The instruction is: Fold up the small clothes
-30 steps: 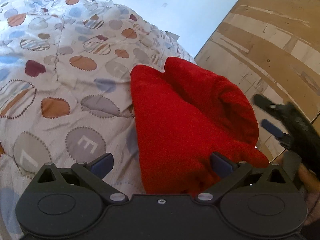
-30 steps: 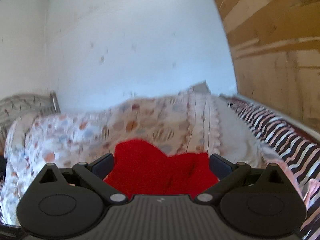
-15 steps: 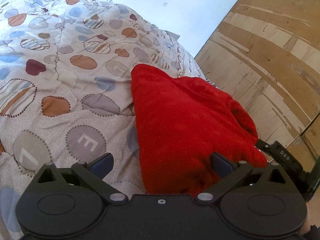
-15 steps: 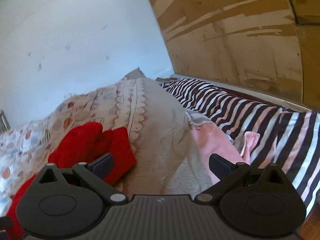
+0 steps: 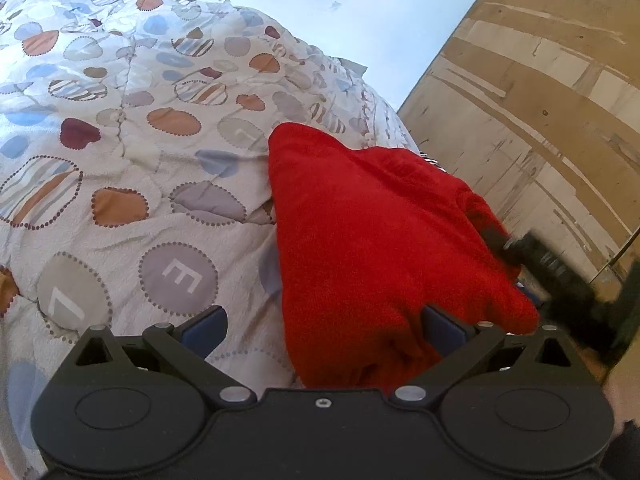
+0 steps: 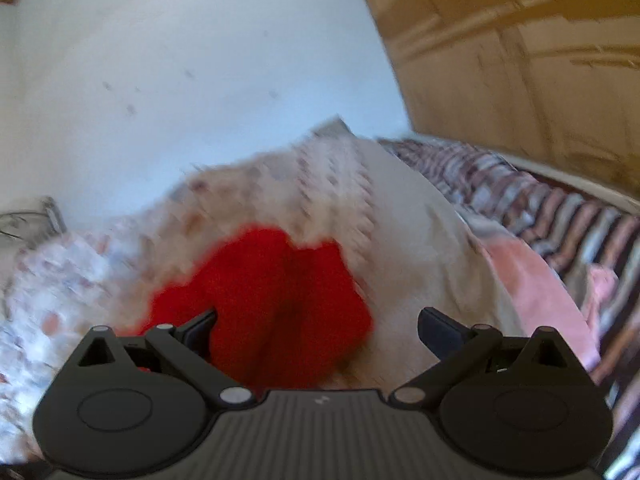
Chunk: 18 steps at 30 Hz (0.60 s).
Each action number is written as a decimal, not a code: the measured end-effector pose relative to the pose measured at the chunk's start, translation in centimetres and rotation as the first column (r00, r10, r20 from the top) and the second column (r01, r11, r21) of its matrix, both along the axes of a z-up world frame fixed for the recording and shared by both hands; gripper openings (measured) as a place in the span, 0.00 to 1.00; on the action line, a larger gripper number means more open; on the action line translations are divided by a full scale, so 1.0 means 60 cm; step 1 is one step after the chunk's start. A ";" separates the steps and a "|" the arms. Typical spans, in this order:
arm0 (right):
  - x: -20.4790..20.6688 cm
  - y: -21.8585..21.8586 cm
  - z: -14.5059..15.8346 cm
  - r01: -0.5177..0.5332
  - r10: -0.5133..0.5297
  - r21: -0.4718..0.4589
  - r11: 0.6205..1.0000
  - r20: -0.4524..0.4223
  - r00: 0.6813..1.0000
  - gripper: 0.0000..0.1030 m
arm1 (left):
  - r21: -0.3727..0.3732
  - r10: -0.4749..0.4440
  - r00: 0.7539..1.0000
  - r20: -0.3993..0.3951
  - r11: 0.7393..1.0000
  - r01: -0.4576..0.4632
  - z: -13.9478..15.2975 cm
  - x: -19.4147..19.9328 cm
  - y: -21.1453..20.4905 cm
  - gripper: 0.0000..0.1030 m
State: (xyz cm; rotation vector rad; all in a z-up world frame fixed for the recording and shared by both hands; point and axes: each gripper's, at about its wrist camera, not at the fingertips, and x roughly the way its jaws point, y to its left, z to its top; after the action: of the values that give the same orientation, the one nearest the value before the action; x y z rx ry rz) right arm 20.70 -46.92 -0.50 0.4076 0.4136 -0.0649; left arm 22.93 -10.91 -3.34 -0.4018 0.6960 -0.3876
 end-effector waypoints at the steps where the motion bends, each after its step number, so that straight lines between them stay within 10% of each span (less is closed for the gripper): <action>1: -0.007 -0.010 -0.012 0.014 -0.014 0.029 0.999 -0.007 1.000 1.00 | 0.001 -0.002 1.000 -0.001 1.000 0.002 0.000 0.000 0.000 0.99; 18: -0.069 -0.027 -0.080 0.050 -0.051 0.127 0.991 0.004 0.999 1.00 | -0.005 -0.020 1.000 -0.018 1.000 0.020 -0.006 0.000 -0.002 1.00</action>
State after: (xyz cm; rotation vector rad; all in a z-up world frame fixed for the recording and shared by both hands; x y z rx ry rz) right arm 16.55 -48.57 -5.29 0.5435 0.4017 -0.0870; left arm 22.94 -11.03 -3.72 -0.4034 0.7170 -0.4054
